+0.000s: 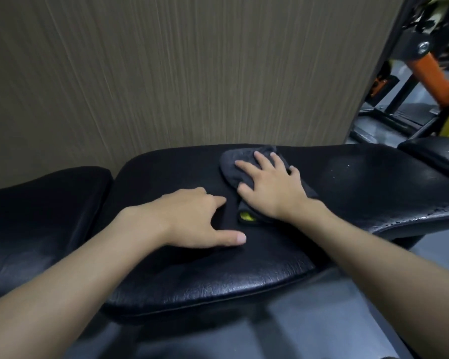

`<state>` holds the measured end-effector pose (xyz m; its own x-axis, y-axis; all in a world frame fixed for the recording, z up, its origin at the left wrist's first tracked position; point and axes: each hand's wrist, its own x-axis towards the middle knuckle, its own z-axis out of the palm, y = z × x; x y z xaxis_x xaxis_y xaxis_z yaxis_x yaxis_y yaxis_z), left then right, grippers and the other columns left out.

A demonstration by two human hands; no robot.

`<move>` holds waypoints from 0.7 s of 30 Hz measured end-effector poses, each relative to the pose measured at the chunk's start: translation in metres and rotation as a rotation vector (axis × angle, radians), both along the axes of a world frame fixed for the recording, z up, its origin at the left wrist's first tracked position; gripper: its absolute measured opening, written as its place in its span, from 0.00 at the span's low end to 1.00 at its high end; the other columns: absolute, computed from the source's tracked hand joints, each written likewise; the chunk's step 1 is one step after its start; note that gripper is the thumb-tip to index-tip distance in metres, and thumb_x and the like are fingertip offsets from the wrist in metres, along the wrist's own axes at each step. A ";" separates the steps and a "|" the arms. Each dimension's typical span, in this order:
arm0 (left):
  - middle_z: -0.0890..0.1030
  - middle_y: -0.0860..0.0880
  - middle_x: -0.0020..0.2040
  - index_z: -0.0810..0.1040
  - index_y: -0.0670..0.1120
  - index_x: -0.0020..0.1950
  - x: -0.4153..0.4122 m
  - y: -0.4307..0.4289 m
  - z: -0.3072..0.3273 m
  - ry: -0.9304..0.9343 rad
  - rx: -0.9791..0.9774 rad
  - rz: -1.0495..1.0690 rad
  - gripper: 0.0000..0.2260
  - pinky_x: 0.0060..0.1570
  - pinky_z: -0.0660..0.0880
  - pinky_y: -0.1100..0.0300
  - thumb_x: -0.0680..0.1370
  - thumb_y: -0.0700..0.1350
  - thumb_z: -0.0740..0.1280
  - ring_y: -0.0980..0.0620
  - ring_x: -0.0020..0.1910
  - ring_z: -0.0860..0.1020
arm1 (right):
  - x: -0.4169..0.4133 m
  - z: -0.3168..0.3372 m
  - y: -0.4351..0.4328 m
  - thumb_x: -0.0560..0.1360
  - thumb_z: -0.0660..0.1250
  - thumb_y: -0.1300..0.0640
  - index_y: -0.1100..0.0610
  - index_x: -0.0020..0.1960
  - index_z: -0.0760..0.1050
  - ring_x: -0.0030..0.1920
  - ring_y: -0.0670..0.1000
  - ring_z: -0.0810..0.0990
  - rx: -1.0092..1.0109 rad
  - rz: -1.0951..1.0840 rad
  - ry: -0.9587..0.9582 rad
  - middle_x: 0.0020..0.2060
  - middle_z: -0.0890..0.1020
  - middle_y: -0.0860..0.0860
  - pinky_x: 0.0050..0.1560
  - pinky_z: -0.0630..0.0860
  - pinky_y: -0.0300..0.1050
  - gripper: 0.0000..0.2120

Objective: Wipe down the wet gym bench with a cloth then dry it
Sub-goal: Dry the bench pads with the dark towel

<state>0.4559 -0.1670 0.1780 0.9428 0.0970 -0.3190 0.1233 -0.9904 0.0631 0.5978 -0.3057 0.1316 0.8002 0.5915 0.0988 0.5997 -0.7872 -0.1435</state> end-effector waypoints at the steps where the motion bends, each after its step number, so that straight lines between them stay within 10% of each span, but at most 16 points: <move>1: 0.65 0.41 0.74 0.57 0.59 0.78 0.002 -0.002 -0.001 0.034 0.020 -0.009 0.45 0.69 0.67 0.45 0.65 0.79 0.58 0.42 0.74 0.63 | 0.018 0.000 0.009 0.77 0.52 0.37 0.35 0.76 0.55 0.79 0.60 0.47 0.003 -0.015 0.013 0.80 0.52 0.50 0.72 0.50 0.71 0.27; 10: 0.53 0.42 0.79 0.46 0.66 0.78 0.010 -0.004 -0.009 0.078 -0.009 0.042 0.47 0.72 0.59 0.38 0.64 0.78 0.62 0.38 0.78 0.51 | 0.092 0.006 0.047 0.76 0.51 0.38 0.39 0.74 0.59 0.75 0.61 0.56 0.013 -0.077 0.055 0.75 0.63 0.52 0.68 0.55 0.71 0.27; 21: 0.46 0.44 0.81 0.43 0.67 0.77 0.000 -0.009 -0.010 0.076 -0.003 0.064 0.47 0.72 0.54 0.34 0.62 0.80 0.55 0.41 0.79 0.45 | -0.049 -0.002 -0.067 0.69 0.43 0.37 0.37 0.75 0.58 0.79 0.56 0.51 0.046 0.041 -0.056 0.79 0.59 0.49 0.73 0.54 0.65 0.35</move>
<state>0.4560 -0.1760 0.1683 0.9078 0.1557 -0.3894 0.1913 -0.9800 0.0541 0.5485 -0.3727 0.1291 0.7675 0.6177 0.1711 0.6397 -0.7549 -0.1443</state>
